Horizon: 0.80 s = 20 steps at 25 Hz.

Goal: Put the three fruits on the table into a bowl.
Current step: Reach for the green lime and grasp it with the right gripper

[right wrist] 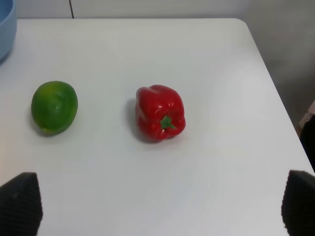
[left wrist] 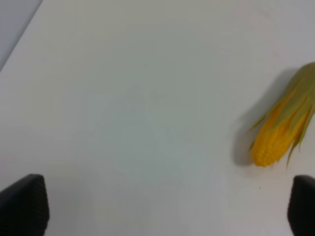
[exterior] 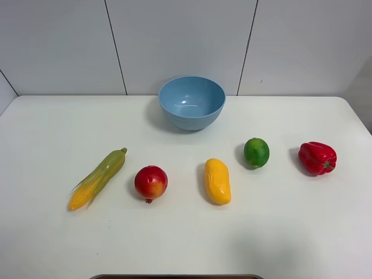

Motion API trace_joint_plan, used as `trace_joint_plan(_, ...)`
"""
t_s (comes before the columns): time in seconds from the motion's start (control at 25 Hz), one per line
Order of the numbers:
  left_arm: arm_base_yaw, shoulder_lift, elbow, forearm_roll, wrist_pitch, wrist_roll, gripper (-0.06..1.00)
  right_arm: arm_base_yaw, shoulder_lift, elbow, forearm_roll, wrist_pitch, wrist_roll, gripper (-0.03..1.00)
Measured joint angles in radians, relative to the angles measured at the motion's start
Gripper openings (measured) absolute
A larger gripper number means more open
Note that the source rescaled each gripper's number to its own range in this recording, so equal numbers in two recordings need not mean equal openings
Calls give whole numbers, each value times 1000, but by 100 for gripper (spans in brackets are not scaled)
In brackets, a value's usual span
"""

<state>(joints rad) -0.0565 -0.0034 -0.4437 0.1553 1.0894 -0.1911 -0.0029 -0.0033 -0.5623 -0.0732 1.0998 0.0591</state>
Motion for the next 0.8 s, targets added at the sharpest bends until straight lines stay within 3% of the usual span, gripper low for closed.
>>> trace_joint_plan(0.8,0,0,0,0,0,0,100,0,0,0,0,0,0,100)
